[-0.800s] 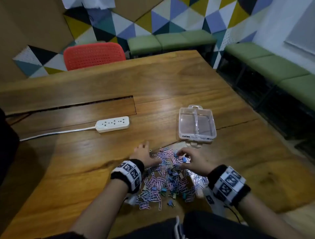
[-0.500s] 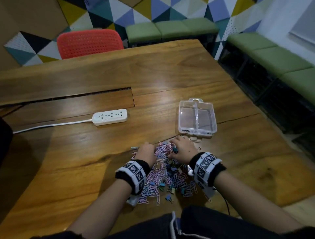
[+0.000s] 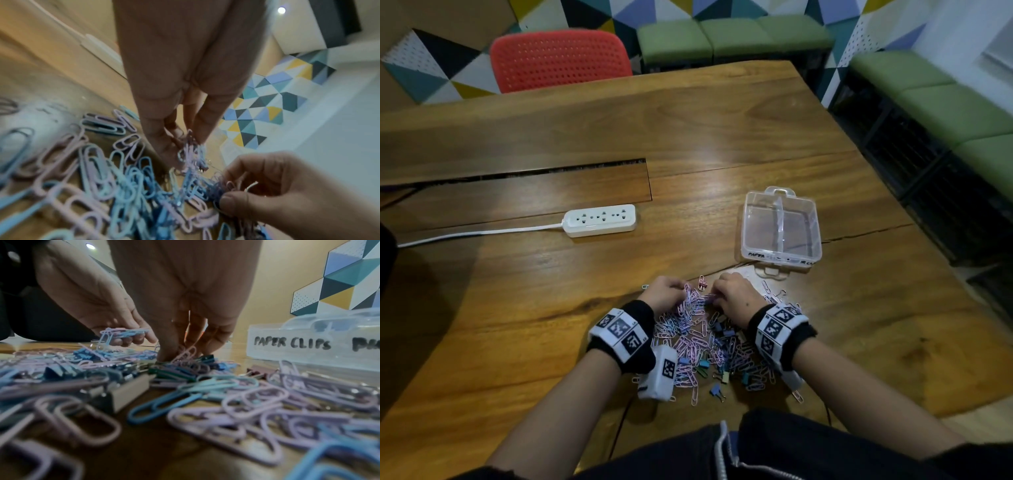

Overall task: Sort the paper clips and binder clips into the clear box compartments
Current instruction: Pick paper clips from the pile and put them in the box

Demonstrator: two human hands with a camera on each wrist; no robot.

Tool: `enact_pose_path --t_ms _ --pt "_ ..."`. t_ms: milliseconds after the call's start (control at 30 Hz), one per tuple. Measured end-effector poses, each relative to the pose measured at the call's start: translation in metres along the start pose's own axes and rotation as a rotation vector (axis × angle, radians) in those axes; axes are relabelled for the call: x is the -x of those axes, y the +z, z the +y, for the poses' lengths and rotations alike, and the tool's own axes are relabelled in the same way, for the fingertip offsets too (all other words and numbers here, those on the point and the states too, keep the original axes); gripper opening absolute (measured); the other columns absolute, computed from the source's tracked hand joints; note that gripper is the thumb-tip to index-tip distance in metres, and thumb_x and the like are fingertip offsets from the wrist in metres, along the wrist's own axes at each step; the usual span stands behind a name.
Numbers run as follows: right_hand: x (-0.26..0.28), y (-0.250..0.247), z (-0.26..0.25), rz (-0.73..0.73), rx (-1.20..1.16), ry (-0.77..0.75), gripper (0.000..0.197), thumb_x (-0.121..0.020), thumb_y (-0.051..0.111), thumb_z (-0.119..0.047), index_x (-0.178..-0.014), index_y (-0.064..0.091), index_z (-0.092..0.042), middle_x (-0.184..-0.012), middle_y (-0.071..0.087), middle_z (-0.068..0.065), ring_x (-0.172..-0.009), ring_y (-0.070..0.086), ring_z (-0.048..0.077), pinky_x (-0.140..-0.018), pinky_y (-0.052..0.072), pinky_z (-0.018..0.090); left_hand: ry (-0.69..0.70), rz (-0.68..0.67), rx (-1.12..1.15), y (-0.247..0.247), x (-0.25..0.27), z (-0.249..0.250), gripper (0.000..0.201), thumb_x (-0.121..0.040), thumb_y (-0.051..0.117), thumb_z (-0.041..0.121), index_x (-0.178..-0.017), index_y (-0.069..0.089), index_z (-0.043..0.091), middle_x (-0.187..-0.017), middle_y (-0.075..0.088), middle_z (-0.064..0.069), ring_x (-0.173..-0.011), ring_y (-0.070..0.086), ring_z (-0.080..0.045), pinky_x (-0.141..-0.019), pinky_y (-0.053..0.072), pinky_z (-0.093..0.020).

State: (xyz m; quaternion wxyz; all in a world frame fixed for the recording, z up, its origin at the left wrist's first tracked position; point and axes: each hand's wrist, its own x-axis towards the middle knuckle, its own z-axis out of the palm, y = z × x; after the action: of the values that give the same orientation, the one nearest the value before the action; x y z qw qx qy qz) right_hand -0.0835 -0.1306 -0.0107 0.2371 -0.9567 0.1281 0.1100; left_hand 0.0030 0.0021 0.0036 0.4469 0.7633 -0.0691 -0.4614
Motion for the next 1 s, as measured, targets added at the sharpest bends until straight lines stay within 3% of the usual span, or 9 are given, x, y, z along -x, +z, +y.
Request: enact_pose_path --t_ms 133,267,333,400,533,600,867,933,1000 --pt "0.006 -0.008 -0.002 0.061 -0.211 0.027 0.015 -0.087 0.054 -0.012 -0.094 0.062 -0.002 -0.099 0.062 0.008 -0.083 0.047 0.012 -0.070 0.033 0.008 -0.103 -0.019 0.381 0.005 -0.001 0.003 0.021 -0.093 0.035 0.000 -0.091 0.056 0.003 -0.096 0.051 -0.008 -0.067 0.046 -0.014 -0.052 0.045 -0.023" --pt "0.011 -0.015 0.004 0.133 -0.478 0.139 0.016 -0.085 0.058 -0.011 -0.098 0.062 -0.002 -0.084 0.057 0.000 -0.072 0.052 0.011 -0.057 0.037 0.007 -0.133 -0.018 0.636 0.010 0.000 0.005 0.021 -0.092 0.032 0.010 -0.078 0.048 0.006 -0.075 0.045 -0.006 -0.059 0.039 -0.013 -0.054 0.035 -0.023" --pt "0.013 -0.018 0.010 0.134 -0.659 0.199 0.007 -0.084 0.058 -0.007 -0.090 0.061 -0.007 -0.076 0.057 -0.004 -0.066 0.052 0.007 -0.056 0.040 0.011 -0.097 -0.011 0.489 0.011 -0.005 0.006 0.024 -0.094 0.036 0.022 -0.075 0.046 0.012 -0.069 0.043 -0.002 -0.056 0.037 -0.012 -0.052 0.032 -0.022" --pt "0.016 -0.022 0.015 0.093 -0.874 0.239 0.013 -0.084 0.055 -0.001 -0.080 0.058 -0.013 -0.072 0.056 -0.003 -0.063 0.052 0.009 -0.056 0.041 0.017 -0.011 0.020 0.070 0.015 -0.011 0.006 0.017 -0.091 0.049 0.029 -0.080 0.047 0.017 -0.071 0.043 0.002 -0.058 0.038 -0.010 -0.053 0.035 -0.021" --pt "0.023 -0.025 0.017 -0.018 -1.248 0.337 0.013 -0.089 0.041 0.004 -0.087 0.052 -0.003 -0.074 0.053 0.001 -0.062 0.047 0.011 -0.055 0.037 0.021 0.172 0.123 -0.849 0.024 -0.016 -0.003 0.054 -0.074 0.070 0.043 -0.114 0.049 0.013 -0.108 0.053 -0.005 -0.099 0.053 -0.019 -0.090 0.048 -0.032" --pt "0.025 -0.023 0.016 -0.018 -1.333 0.362 0.021 -0.089 0.033 0.004 -0.080 0.050 -0.005 -0.070 0.049 0.001 -0.059 0.042 0.011 -0.051 0.033 0.020 0.229 0.132 -1.026 0.027 -0.017 -0.008 0.062 -0.073 0.069 0.047 -0.119 0.046 0.012 -0.120 0.051 -0.007 -0.111 0.050 -0.024 -0.096 0.046 -0.037" --pt "0.024 -0.022 0.016 -0.019 -1.296 0.353 0.034 -0.095 0.032 -0.024 -0.064 0.043 -0.016 -0.059 0.042 -0.004 -0.053 0.034 0.010 -0.050 0.027 0.023 0.259 0.004 -1.054 0.028 -0.014 -0.010 0.037 -0.091 0.051 0.036 -0.112 0.052 0.006 -0.122 0.047 -0.013 -0.113 0.046 -0.026 -0.097 0.042 -0.038" --pt "0.022 -0.025 0.016 -0.039 -1.243 0.372 0.033 -0.094 0.038 -0.028 -0.064 0.042 -0.016 -0.060 0.042 -0.002 -0.052 0.035 0.009 -0.050 0.028 0.021 0.253 -0.045 -0.852 0.022 -0.013 -0.009 0.026 -0.092 0.048 0.036 -0.097 0.053 0.011 -0.111 0.050 -0.010 -0.096 0.050 -0.020 -0.088 0.045 -0.031" --pt "0.018 -0.025 0.019 -0.064 -1.241 0.385 0.030 -0.094 0.041 -0.026 -0.066 0.044 -0.015 -0.061 0.045 -0.001 -0.048 0.037 0.008 -0.045 0.031 0.017 0.209 -0.112 -0.543 0.016 -0.013 -0.008 0.020 -0.095 0.042 0.031 -0.085 0.048 0.015 -0.089 0.052 -0.001 -0.070 0.047 -0.010 -0.064 0.045 -0.020"
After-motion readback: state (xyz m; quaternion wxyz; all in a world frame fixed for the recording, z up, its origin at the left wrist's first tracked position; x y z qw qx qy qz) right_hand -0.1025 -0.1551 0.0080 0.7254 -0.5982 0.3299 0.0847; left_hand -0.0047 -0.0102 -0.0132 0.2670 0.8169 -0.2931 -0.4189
